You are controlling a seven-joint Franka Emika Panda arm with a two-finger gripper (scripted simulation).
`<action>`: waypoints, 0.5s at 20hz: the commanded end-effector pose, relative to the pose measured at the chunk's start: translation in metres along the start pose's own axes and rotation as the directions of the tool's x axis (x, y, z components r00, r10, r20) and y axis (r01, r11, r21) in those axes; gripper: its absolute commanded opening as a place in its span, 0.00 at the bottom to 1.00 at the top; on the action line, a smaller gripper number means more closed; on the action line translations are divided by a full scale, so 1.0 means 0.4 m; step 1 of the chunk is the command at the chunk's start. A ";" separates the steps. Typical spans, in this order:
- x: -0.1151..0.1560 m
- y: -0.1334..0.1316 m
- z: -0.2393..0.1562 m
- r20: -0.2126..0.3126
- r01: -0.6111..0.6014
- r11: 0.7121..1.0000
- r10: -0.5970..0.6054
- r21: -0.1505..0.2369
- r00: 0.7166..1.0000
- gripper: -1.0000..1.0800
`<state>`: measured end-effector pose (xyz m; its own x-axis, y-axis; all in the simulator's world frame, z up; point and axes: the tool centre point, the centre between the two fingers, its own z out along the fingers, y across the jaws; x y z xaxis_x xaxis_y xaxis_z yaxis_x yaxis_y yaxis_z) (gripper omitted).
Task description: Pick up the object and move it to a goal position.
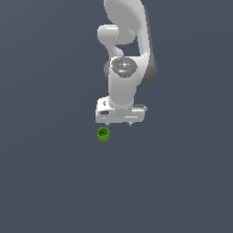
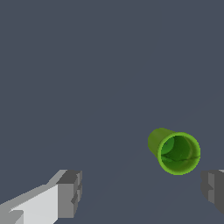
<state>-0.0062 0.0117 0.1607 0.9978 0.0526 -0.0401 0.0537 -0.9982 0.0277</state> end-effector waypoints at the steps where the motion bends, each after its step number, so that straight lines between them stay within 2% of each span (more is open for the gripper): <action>1: 0.000 0.000 0.000 0.000 0.000 1.000 0.000 0.000 1.000 0.96; 10: 0.031 0.054 -0.061 -0.062 -0.057 0.998 0.057 0.008 0.996 0.96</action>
<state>0.0067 -0.0065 0.1826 0.9999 0.0028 0.0163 0.0024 -0.9997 0.0234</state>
